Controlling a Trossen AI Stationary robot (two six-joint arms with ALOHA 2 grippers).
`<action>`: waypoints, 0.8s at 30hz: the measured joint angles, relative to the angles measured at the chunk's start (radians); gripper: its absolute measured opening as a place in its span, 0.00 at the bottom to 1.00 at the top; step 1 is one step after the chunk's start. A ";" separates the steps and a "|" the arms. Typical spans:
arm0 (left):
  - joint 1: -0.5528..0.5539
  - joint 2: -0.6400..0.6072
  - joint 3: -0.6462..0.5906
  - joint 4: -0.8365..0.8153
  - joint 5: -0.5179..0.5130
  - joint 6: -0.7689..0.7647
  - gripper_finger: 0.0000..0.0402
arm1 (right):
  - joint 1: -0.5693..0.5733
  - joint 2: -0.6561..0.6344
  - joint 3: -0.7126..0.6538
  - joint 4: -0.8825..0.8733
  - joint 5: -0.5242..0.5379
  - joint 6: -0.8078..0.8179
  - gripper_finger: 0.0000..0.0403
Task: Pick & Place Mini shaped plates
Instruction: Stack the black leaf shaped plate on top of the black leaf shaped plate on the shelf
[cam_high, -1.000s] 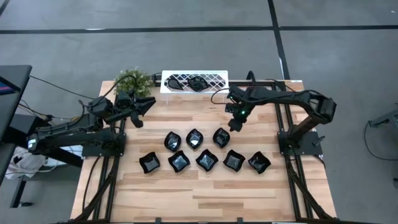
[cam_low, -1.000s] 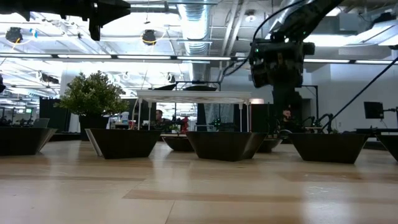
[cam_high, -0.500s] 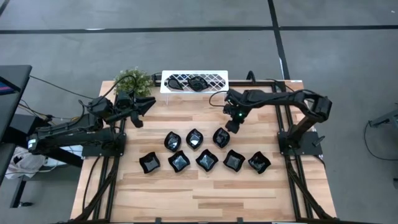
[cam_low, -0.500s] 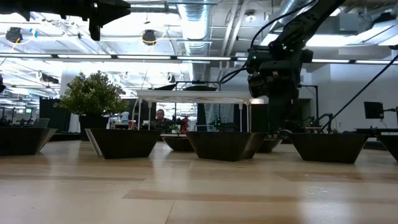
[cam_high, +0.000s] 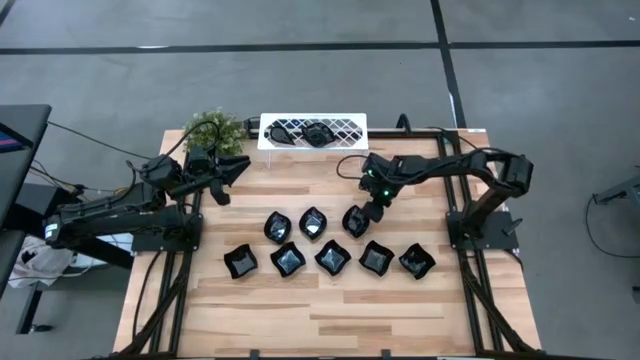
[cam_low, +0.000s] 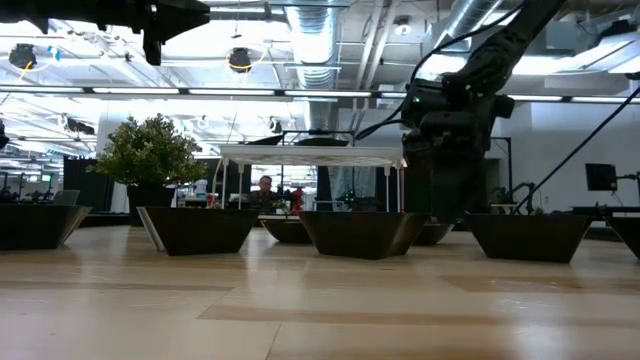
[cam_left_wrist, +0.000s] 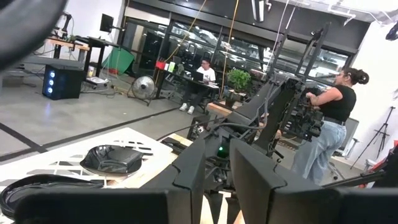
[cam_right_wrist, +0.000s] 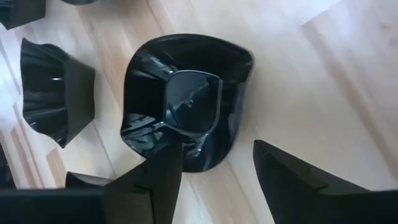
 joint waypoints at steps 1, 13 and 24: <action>0.000 0.000 0.000 0.000 0.000 0.000 0.19 | 0.004 0.000 -0.009 0.016 0.000 0.008 0.48; 0.000 0.000 0.000 0.000 0.000 0.002 0.19 | 0.019 0.000 -0.038 0.080 0.009 0.031 0.39; 0.000 0.000 0.000 0.000 0.000 0.001 0.19 | 0.071 0.000 -0.038 0.080 0.035 0.044 0.16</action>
